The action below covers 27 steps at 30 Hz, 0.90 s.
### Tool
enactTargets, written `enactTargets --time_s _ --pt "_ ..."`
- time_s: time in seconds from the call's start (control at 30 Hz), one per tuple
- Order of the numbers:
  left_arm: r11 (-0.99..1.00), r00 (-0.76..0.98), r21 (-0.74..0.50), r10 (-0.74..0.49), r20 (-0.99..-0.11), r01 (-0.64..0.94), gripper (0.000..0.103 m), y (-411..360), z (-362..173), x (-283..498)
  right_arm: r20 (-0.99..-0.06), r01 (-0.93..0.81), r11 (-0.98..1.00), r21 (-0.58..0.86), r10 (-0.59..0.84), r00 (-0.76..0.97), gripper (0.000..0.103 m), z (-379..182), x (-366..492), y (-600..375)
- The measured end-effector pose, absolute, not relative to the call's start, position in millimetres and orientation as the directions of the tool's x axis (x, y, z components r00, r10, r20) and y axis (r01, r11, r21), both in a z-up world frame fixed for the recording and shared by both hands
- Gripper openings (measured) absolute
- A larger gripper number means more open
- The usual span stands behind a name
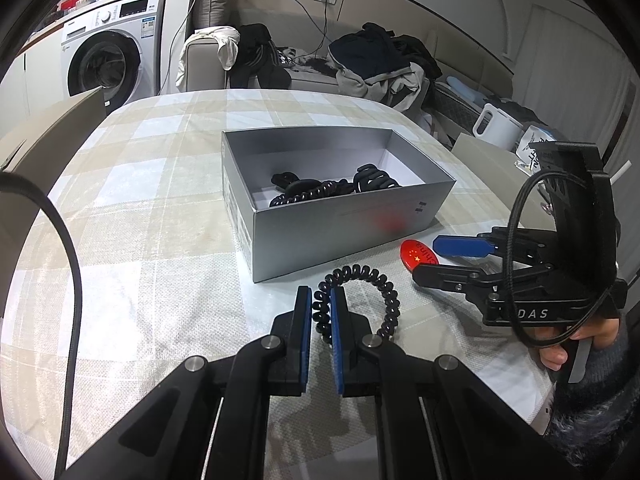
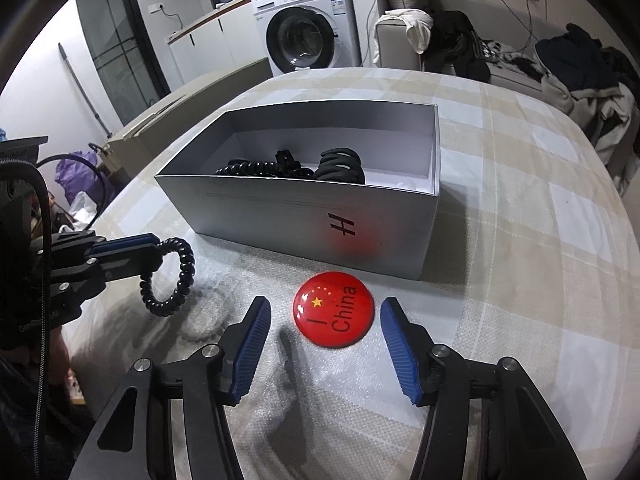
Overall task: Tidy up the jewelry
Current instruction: 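Grasp the red 'I China' badge with the right tool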
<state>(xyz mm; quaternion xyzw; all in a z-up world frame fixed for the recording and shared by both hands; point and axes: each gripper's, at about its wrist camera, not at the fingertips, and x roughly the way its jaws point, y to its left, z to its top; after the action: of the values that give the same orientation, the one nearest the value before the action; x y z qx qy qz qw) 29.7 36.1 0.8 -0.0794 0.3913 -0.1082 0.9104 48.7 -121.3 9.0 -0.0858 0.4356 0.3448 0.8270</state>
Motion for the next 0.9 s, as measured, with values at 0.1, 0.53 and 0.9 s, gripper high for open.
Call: enactTargets --time_s 0.1,0.53,0.9 --pt "0.965 0.670 -0.228 -0.257 -0.697 0.132 0.004 36 0 30 -0.782 -0.643 0.753 0.137 0.481 0.396 0.052 9 47 -120" --pt "0.966 0.671 -0.226 -0.252 -0.698 0.128 0.004 38 0 30 -0.786 -0.648 0.761 -0.002 0.400 0.471 0.042 6 38 -110" --pt "0.966 0.685 -0.218 -0.250 -0.685 0.135 0.004 36 8 25 -0.785 -0.661 0.751 0.017 0.419 0.456 0.040 5 35 -114"
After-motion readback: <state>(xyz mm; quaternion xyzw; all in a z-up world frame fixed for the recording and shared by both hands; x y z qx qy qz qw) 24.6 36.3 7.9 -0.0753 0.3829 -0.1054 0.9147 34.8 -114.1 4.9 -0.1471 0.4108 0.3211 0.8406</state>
